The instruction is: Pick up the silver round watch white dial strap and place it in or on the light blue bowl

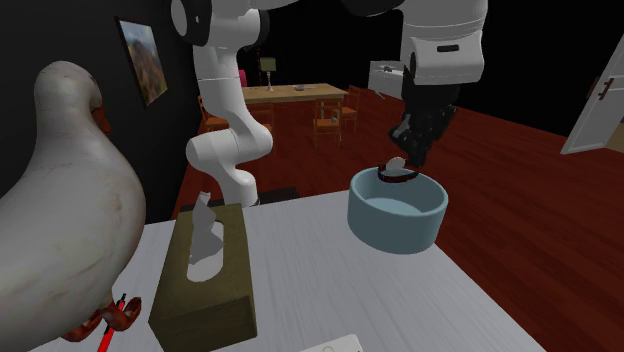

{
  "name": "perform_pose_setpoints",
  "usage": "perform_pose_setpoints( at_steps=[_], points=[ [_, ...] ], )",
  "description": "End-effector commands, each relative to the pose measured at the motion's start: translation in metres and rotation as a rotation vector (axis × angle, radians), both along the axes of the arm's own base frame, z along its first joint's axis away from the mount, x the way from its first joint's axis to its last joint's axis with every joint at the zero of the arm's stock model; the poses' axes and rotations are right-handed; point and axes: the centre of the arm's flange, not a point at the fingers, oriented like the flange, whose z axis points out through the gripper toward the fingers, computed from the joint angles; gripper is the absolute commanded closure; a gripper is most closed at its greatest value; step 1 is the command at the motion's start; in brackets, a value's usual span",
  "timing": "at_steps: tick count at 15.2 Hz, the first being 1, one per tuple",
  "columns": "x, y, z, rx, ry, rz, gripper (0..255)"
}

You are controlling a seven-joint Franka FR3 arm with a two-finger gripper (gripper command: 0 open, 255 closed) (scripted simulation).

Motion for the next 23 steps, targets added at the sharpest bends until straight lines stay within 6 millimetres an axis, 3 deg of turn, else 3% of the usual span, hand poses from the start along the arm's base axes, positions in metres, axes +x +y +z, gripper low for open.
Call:
perform_pose_setpoints(
  at_steps=[1, 3, 11, 12, 17, 21, 23],
  points=[
    [0.0, 0.001, -0.01, 0.0, 0.0, 0.0, 255],
    [0.0, 0.001, -0.022, 0.0, 0.0, 0.0, 255],
    [0.0, 0.001, -0.022, 0.0, 0.0, 0.0, 255],
    [0.0, 0.001, -0.022, 0.0, 0.0, 0.0, 0],
    [0.0, 0.001, -0.022, 0.0, 0.0, 0.0, 0],
    [0.008, -0.01, 0.026, 0.0, 0.0, 0.0, 0],
    [0.008, -0.01, 0.026, 0.0, 0.0, 0.0, 0]
  ],
)
